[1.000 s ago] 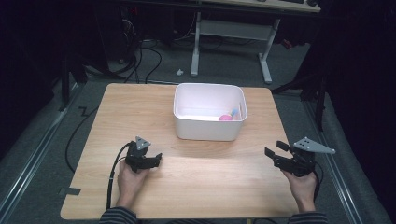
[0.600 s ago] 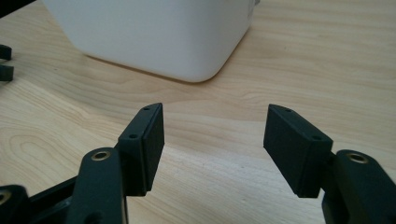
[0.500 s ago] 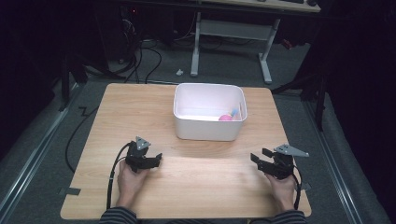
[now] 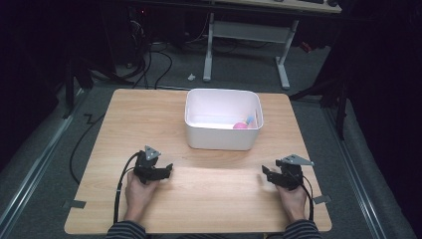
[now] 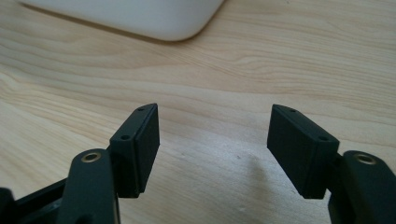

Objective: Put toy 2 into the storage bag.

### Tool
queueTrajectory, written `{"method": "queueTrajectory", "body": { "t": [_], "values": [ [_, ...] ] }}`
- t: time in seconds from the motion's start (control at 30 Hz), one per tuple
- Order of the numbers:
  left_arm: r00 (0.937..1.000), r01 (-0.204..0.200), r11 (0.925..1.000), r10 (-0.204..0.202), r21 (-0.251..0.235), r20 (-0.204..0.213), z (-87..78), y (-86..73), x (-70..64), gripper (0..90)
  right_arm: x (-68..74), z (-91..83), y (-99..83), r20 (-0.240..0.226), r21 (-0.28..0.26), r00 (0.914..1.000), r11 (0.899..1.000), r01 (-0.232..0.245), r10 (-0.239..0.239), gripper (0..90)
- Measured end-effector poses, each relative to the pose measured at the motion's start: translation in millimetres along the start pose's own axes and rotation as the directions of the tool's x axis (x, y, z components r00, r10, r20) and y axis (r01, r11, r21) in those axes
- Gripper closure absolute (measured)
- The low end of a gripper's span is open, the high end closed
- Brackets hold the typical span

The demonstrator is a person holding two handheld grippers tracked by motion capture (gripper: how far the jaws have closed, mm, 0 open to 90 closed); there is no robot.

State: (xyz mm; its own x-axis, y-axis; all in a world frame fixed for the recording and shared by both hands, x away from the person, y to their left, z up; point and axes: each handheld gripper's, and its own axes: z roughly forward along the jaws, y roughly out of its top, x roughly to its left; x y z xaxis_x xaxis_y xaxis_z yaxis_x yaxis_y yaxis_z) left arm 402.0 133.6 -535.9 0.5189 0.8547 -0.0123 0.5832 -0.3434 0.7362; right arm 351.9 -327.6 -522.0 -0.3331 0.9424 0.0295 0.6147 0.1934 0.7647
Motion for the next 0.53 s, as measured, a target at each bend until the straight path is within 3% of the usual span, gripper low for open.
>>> {"method": "queueTrajectory", "body": {
  "t": [0.23, 0.53],
  "values": [
    [1.0000, 0.000, 1.0000, 0.000, 0.000, 0.000, -0.1, -0.1, -0.1, 22.2, 3.2, 11.9, -1.0, 0.046, 0.063, 0.9980, 0.997, 0.041, -0.044, 30.3],
    [1.0000, 0.000, 1.0000, 0.000, 0.000, -0.001, -0.1, -0.1, -0.2, 22.2, 1.6, 12.9, -0.5, 0.042, 0.069, 0.9988, 0.997, 0.021, -0.024, 26.5]
  ]
}}
